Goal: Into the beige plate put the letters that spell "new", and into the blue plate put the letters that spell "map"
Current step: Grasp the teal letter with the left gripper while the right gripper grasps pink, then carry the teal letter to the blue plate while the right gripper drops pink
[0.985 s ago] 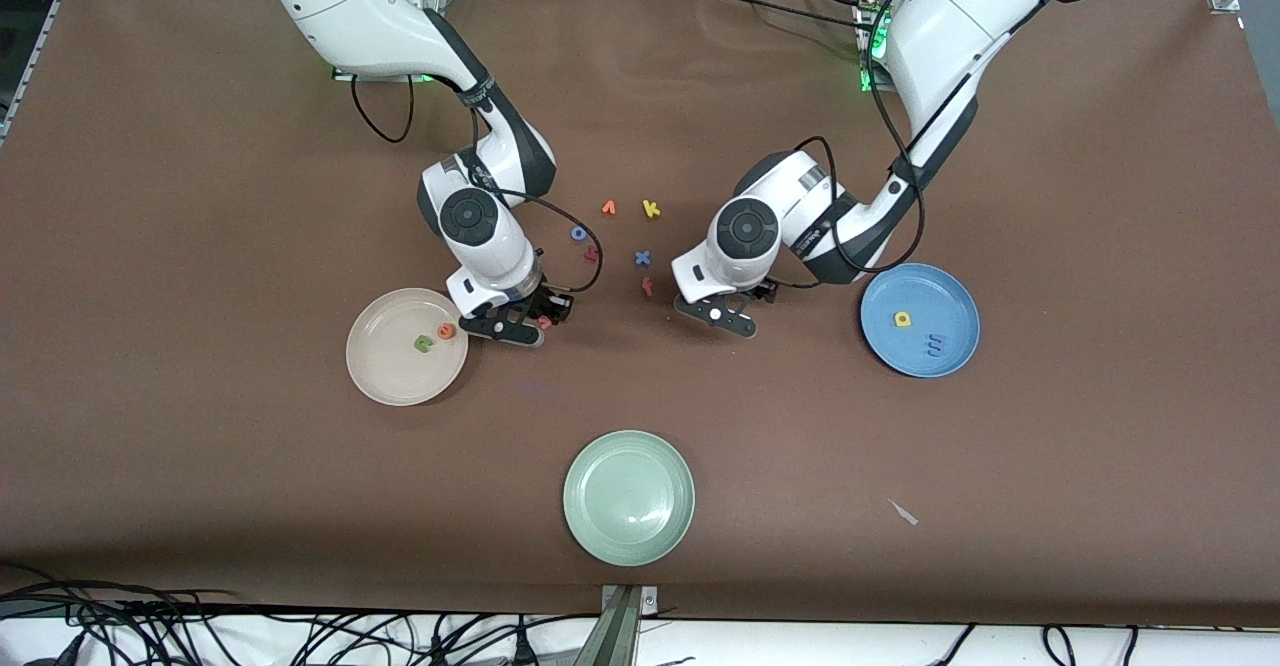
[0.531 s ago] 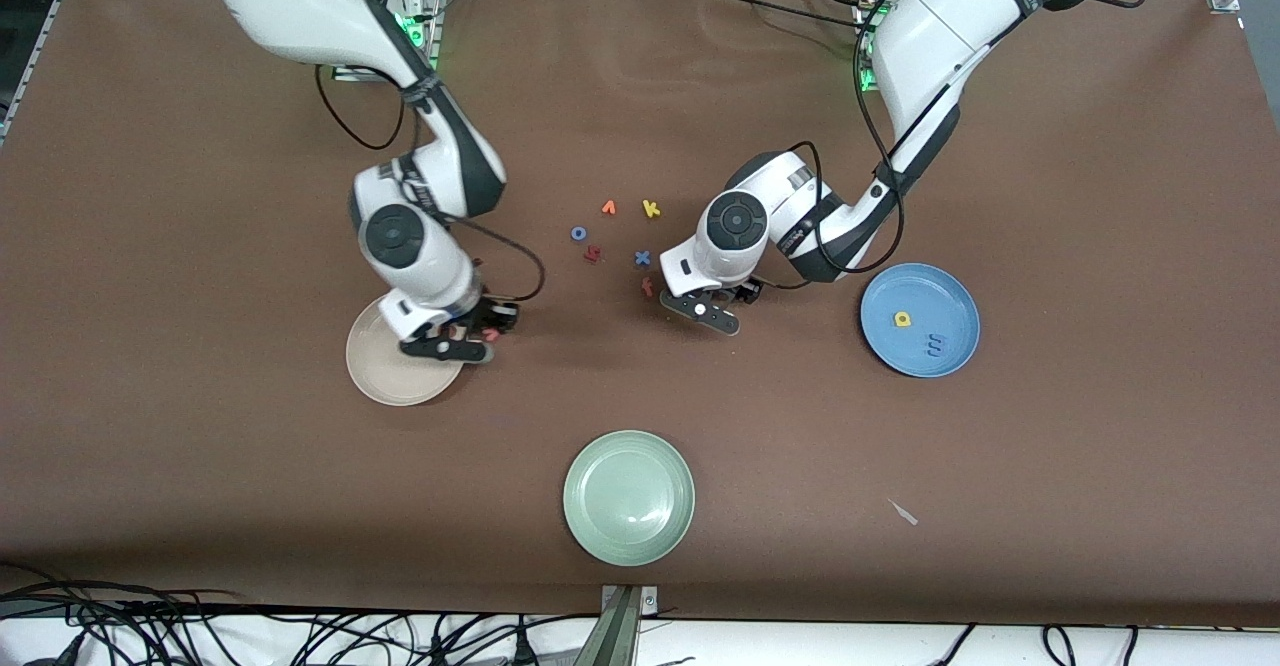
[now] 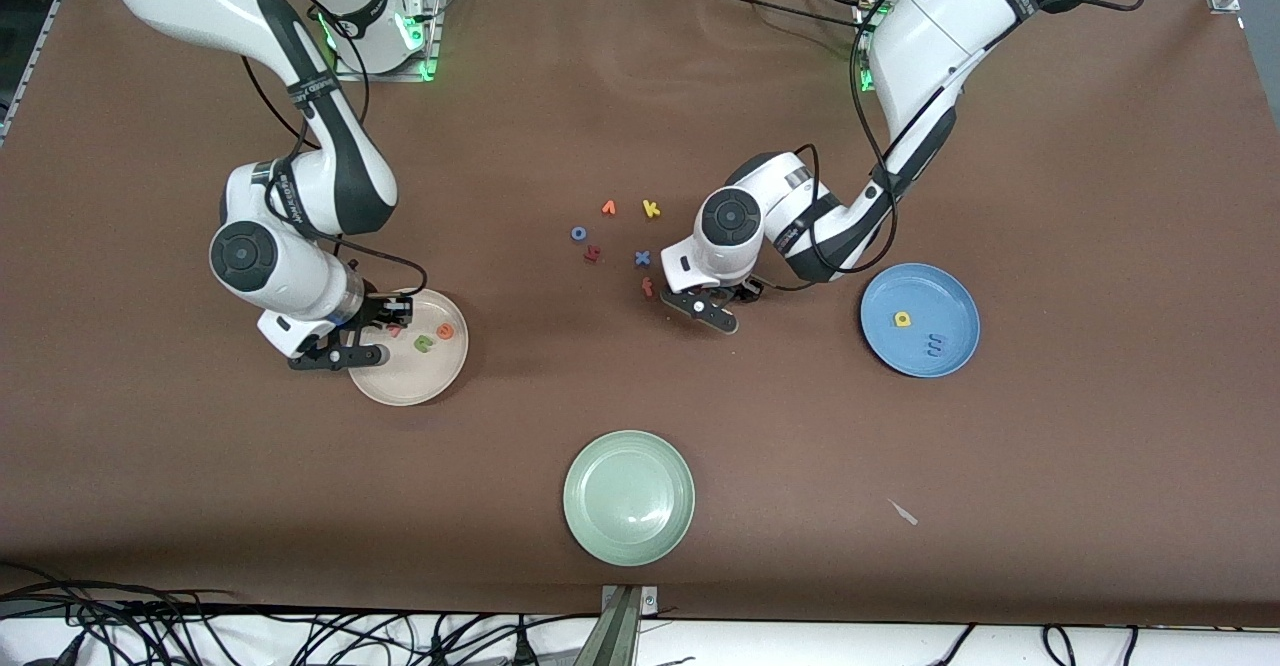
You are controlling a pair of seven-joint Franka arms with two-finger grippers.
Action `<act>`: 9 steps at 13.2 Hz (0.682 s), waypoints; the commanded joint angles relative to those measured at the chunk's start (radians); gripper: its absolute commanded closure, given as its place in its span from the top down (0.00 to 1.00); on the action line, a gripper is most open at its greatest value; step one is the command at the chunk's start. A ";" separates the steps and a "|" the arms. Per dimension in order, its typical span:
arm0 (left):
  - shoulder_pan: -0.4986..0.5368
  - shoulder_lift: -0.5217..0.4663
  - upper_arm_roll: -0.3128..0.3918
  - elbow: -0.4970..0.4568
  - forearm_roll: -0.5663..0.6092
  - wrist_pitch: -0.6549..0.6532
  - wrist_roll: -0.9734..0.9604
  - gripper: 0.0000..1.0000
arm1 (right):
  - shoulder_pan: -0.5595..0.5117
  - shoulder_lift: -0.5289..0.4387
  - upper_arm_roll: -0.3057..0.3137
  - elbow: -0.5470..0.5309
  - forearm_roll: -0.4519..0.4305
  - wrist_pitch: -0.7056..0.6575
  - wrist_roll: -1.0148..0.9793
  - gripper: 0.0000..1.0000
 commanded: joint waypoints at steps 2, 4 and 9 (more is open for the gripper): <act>-0.006 0.000 0.001 -0.010 0.028 0.014 -0.001 0.11 | -0.002 -0.035 0.015 -0.043 0.003 0.023 -0.005 0.69; 0.003 -0.010 0.001 -0.004 0.028 0.001 0.008 0.02 | -0.002 -0.043 0.015 -0.037 0.004 0.022 -0.003 0.75; 0.067 -0.088 -0.001 0.010 0.018 -0.104 0.202 0.02 | -0.004 -0.089 0.015 0.008 0.002 -0.027 -0.011 0.80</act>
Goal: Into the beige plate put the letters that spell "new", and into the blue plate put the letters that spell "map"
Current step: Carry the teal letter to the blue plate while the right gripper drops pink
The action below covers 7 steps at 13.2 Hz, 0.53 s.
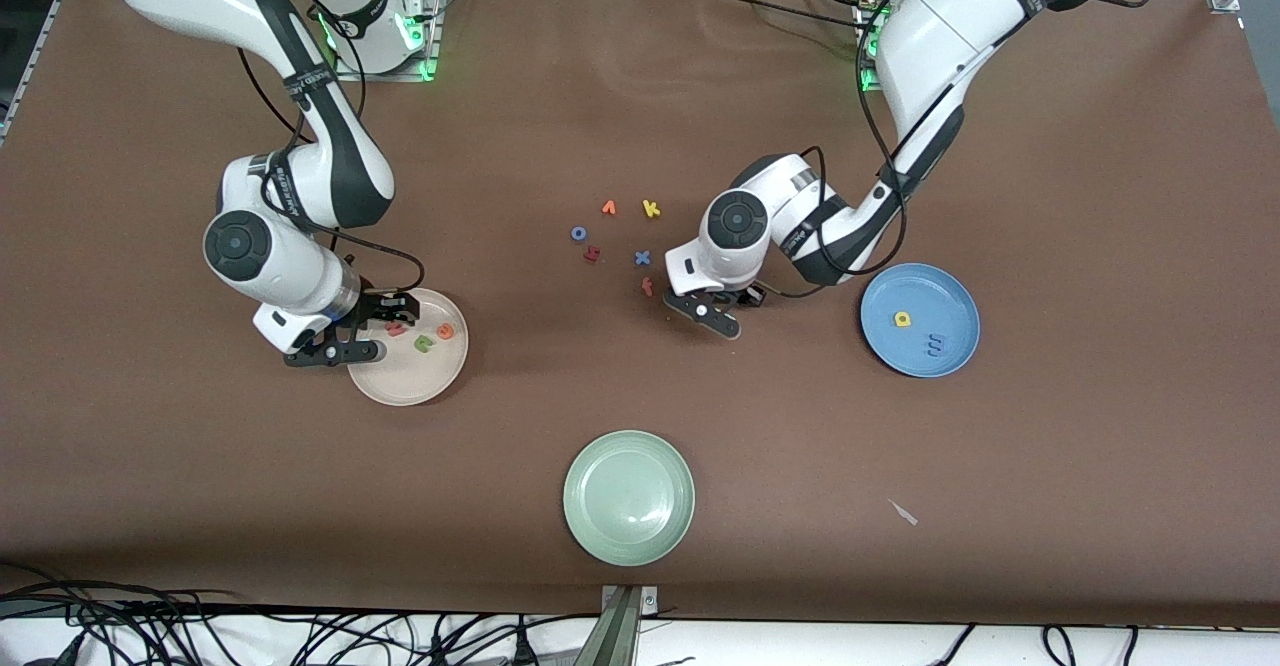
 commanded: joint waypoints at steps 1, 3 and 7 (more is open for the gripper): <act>0.058 -0.088 -0.004 -0.010 0.010 -0.100 0.151 0.02 | -0.006 -0.074 0.006 -0.001 -0.001 -0.070 -0.010 0.80; 0.111 -0.130 -0.006 -0.010 0.009 -0.169 0.281 0.02 | -0.006 -0.130 0.006 0.037 -0.001 -0.182 -0.013 0.81; 0.274 -0.180 -0.002 -0.010 0.018 -0.314 0.625 0.01 | -0.006 -0.270 0.001 0.124 0.000 -0.415 -0.019 0.91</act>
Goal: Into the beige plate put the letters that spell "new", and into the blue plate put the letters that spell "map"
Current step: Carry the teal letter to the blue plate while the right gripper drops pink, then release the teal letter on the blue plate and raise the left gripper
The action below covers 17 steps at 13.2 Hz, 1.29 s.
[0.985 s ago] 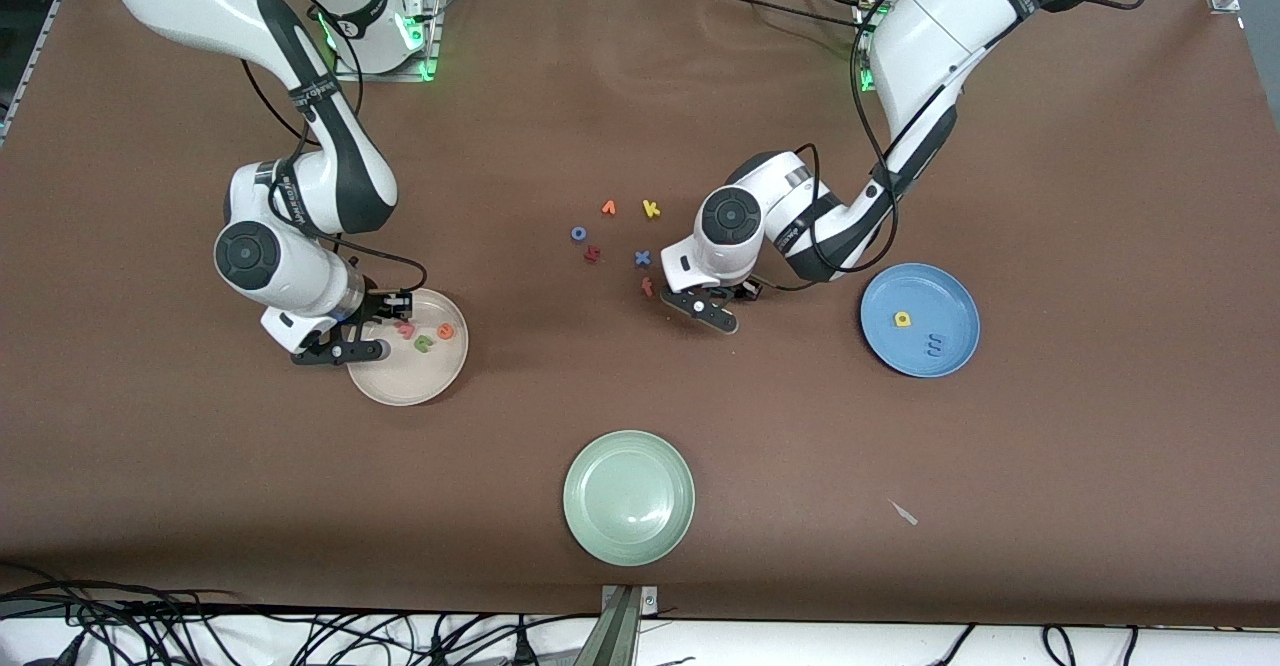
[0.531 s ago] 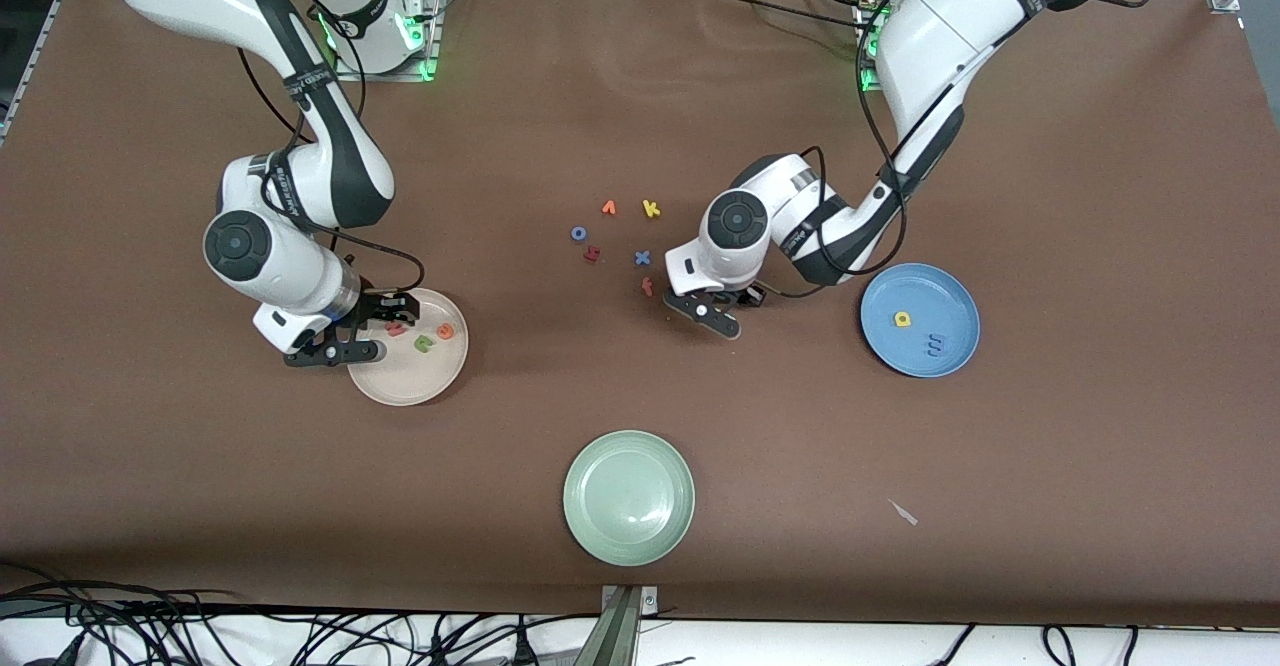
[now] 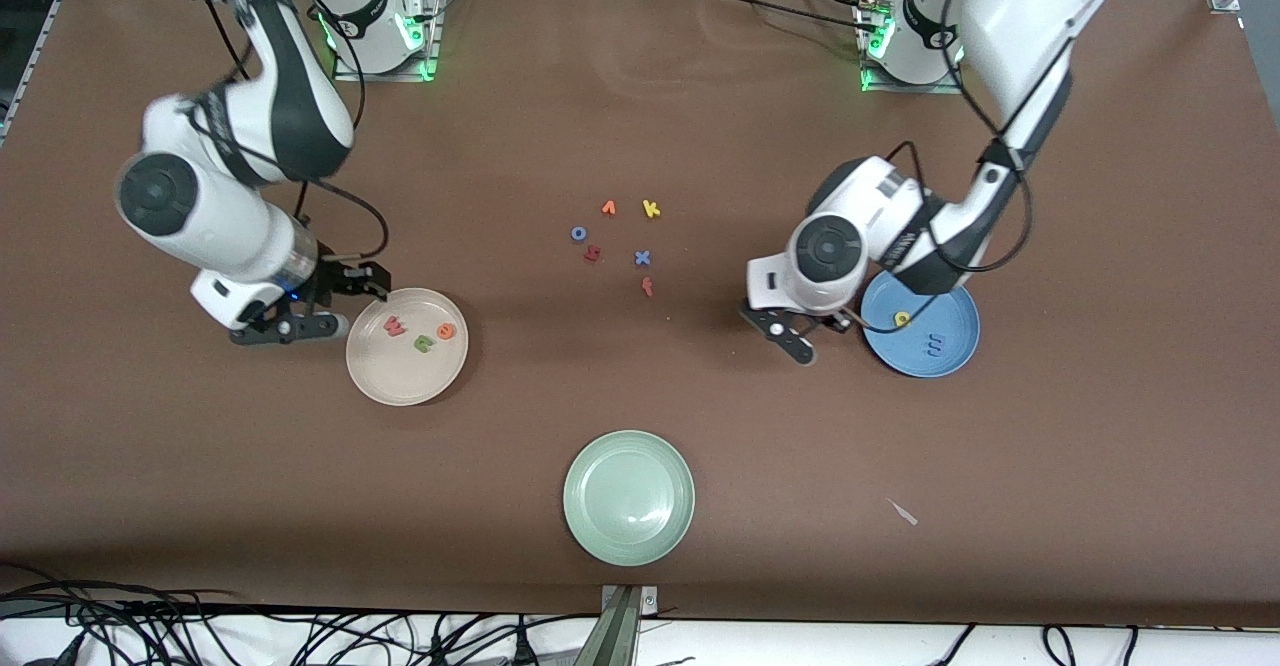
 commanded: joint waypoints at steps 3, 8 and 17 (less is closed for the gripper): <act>0.248 -0.033 -0.007 -0.085 0.021 -0.027 0.275 0.05 | -0.006 -0.162 -0.017 0.061 -0.001 -0.205 -0.016 1.00; 0.353 -0.053 -0.010 -0.239 0.027 0.130 0.284 0.65 | -0.004 -0.173 -0.019 0.149 -0.003 -0.308 -0.015 1.00; 0.342 -0.214 -0.151 0.050 -0.052 -0.135 0.267 1.00 | -0.004 -0.179 -0.026 0.209 -0.020 -0.403 -0.018 1.00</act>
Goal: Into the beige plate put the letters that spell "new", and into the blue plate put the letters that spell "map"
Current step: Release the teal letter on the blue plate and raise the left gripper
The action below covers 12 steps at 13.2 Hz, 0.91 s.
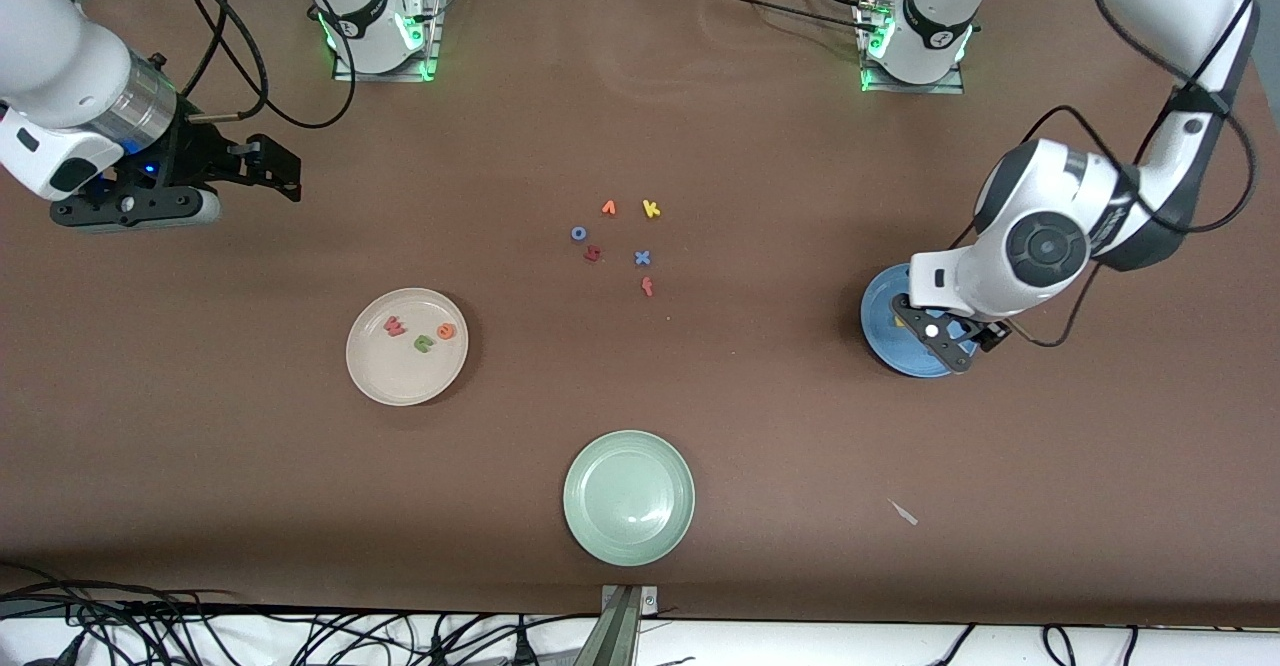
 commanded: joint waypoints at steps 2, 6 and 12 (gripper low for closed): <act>-0.021 -0.011 -0.030 0.295 -0.042 -0.226 -0.006 1.00 | -0.004 0.007 0.001 0.030 -0.014 -0.038 -0.031 1.00; -0.067 -0.058 0.040 0.382 -0.158 -0.268 -0.116 1.00 | -0.008 0.019 0.001 0.032 -0.010 -0.027 -0.018 1.00; -0.314 -0.288 0.382 0.229 -0.364 -0.277 -0.510 1.00 | -0.004 0.030 0.003 0.041 -0.038 -0.023 -0.026 1.00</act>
